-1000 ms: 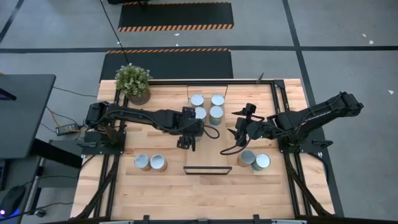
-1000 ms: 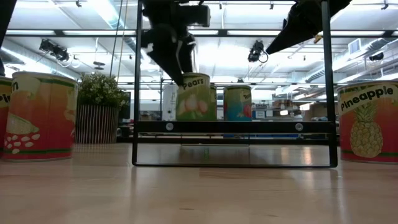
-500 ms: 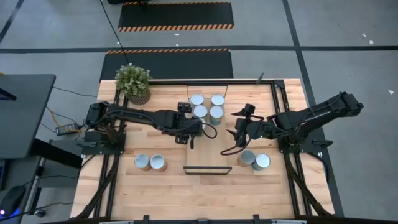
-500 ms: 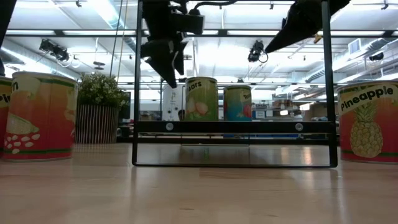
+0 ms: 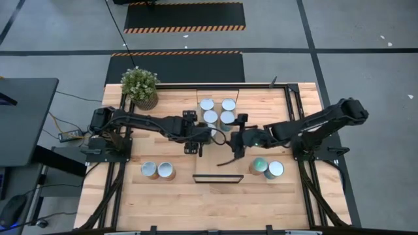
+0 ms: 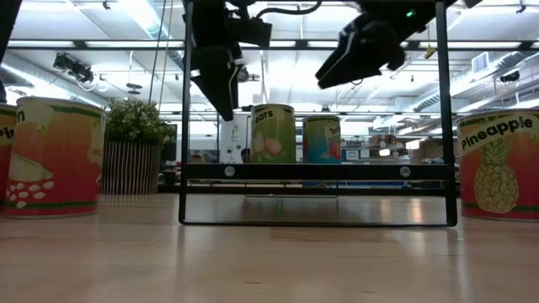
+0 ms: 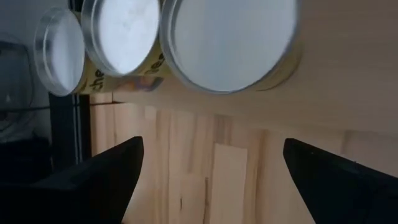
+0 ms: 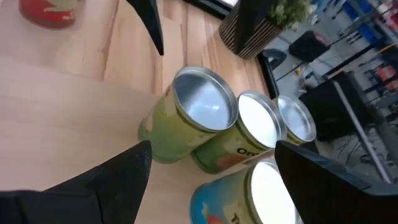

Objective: Pick and place cans onto a shelf
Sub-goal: Put the canned pears on the shelf

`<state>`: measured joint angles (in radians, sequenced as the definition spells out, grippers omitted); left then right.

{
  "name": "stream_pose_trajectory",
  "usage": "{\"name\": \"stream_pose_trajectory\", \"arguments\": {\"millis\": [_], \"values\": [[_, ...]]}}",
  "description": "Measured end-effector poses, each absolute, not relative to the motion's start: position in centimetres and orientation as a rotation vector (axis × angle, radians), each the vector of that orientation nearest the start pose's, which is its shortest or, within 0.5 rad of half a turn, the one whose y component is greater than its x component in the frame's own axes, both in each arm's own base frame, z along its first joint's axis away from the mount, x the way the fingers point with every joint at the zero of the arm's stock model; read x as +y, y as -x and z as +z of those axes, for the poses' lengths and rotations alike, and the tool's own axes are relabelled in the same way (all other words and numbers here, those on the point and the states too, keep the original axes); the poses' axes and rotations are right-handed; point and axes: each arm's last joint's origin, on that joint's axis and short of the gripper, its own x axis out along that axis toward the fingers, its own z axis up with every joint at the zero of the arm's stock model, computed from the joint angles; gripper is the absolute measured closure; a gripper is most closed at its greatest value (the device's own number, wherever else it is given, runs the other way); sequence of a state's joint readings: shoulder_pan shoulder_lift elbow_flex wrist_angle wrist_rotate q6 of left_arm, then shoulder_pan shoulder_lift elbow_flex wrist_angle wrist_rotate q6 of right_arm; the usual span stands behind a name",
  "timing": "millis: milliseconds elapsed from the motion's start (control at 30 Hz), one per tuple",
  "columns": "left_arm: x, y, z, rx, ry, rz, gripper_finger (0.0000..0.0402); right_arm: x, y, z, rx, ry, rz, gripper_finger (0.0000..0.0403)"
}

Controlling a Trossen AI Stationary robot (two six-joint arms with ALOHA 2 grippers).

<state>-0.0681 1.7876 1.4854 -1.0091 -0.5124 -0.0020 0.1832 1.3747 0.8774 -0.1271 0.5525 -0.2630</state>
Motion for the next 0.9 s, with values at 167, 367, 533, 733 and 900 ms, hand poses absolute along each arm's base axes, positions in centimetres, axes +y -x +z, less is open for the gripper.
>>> {"name": "stream_pose_trajectory", "arguments": {"millis": [167, 367, 533, 733, 900], "values": [[-1.1, -33.7, 23.9, 1.237, -0.354, 0.404, 0.0015, 3.0, -29.3, 23.9, 0.667, 0.494, -0.262, 0.0054], [-1.0, -31.0, 24.4, 1.069, -0.278, 0.433, 0.0025, 2.6, -29.4, 24.2, 0.652, 0.498, -0.245, 0.0054], [-0.8, -29.3, 24.7, 0.828, -0.229, 0.44, 0.0026, 1.9, -30.2, 23.5, 0.662, 0.505, -0.232, 0.0054], [-0.5, -28.2, 22.5, 0.678, -0.2, 0.449, 0.0026, 0.8, -31.1, 23.1, 0.704, 0.563, -0.326, 0.0054], [-0.5, -28.0, 21.3, 0.608, -0.185, 0.455, 0.0026, 0.1, -31.7, 23.2, 0.719, 0.579, -0.356, 0.0054]]}}
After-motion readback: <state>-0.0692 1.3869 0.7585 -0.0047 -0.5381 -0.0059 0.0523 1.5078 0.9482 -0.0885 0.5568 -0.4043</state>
